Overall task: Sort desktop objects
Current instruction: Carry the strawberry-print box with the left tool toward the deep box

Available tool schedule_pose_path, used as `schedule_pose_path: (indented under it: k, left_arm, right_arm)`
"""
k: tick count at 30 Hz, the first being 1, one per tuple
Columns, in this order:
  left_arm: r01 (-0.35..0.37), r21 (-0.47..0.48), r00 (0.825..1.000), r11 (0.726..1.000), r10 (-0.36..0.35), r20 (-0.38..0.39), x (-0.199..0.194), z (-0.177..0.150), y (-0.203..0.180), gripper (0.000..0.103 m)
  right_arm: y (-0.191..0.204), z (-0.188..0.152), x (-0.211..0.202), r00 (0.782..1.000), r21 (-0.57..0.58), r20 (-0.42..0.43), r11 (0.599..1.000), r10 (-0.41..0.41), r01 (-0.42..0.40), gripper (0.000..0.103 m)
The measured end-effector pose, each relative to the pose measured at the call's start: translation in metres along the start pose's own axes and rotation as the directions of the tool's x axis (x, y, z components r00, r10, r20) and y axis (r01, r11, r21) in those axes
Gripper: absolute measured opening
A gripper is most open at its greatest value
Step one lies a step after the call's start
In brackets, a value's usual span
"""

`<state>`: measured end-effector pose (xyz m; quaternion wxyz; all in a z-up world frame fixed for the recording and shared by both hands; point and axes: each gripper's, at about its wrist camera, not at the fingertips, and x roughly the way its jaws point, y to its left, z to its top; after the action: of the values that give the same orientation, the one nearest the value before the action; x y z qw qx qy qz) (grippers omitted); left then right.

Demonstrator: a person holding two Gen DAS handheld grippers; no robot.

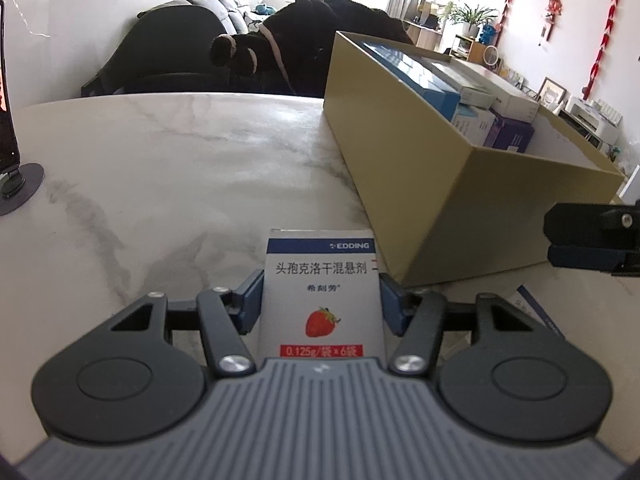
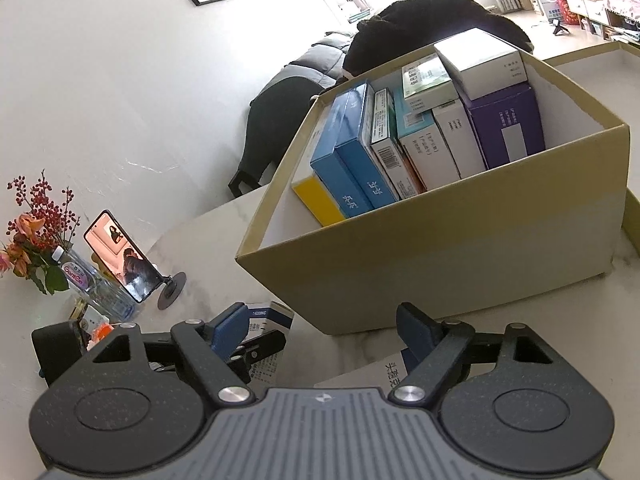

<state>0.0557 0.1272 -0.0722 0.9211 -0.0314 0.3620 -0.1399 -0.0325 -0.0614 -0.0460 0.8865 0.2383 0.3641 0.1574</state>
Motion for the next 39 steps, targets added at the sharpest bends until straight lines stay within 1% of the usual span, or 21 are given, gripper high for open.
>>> schedule_pose_path:
  k: [14,23,30,35,39]
  left_arm:
    - [0.017,0.006,0.999,1.000,-0.016,-0.034,0.009,-0.002,-0.001,0.058]
    - [0.020,0.010,0.999,1.000,-0.020,-0.035,0.010,-0.002,0.000,0.058]
    - [0.003,-0.015,1.000,1.000,-0.003,-0.013,0.004,-0.004,0.001,0.057]
    - [-0.014,-0.018,1.000,1.000,0.015,0.026,-0.009,0.003,-0.001,0.057]
    - [-0.025,-0.014,0.998,1.000,0.025,0.061,-0.020,0.010,-0.004,0.057]
  right_arm:
    - [-0.003,-0.001,0.001,1.000,0.009,-0.003,1.000,0.001,-0.001,0.083]
    - [-0.004,-0.001,0.002,1.000,0.021,-0.006,1.000,-0.003,0.003,0.083]
    - [-0.007,-0.002,-0.003,1.000,0.025,0.005,1.000,-0.007,0.007,0.083]
    - [-0.008,-0.002,-0.010,1.000,0.026,0.020,1.000,-0.002,0.002,0.083]
    - [-0.009,-0.002,-0.020,0.999,0.016,0.045,1.000,-0.015,0.015,0.084]
